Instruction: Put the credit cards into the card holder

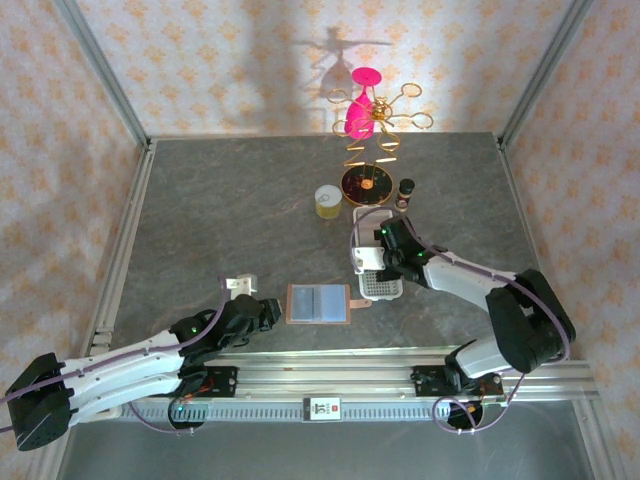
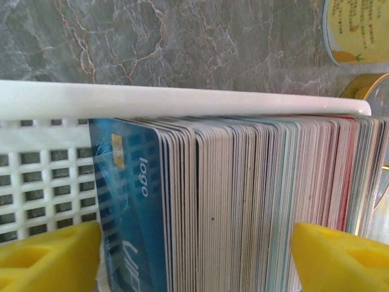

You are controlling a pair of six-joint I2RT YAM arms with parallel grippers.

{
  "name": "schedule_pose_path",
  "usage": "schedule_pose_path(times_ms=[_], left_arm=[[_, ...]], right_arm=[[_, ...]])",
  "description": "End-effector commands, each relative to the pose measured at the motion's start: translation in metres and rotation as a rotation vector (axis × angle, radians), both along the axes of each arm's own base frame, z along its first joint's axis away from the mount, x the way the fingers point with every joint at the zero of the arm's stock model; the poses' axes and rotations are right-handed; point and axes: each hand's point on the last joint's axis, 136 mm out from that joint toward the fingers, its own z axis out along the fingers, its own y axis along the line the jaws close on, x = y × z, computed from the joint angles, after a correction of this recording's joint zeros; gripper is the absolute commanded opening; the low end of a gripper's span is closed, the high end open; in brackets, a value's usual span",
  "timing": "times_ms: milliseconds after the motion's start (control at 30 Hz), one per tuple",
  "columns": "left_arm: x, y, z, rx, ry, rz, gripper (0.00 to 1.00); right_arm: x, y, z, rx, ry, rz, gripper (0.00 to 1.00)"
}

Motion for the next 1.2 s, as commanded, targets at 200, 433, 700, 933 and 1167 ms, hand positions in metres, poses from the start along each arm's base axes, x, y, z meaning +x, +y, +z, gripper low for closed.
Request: schedule_pose_path(times_ms=[200, 433, 700, 933, 1167], left_arm=[[-0.001, -0.008, -0.001, -0.039, -0.004, -0.026, 0.36], [-0.003, -0.011, -0.005, -0.045, 0.014, -0.037, 0.35], [-0.004, -0.010, -0.006, -0.038, 0.021, -0.035, 0.34], [-0.005, -0.011, -0.008, -0.041, 0.027, -0.040, 0.33], [-0.004, -0.019, -0.003, -0.091, 0.024, -0.049, 0.33]], right_arm=[[0.005, 0.007, 0.020, 0.040, -0.038, 0.024, 0.57], [0.001, 0.005, 0.029, 0.054, -0.050, 0.014, 0.45], [-0.002, 0.002, 0.030, 0.048, -0.043, 0.011, 0.33], [-0.003, 0.000, 0.037, 0.047, -0.046, 0.002, 0.29], [-0.009, -0.002, 0.045, 0.063, -0.051, -0.006, 0.23]])
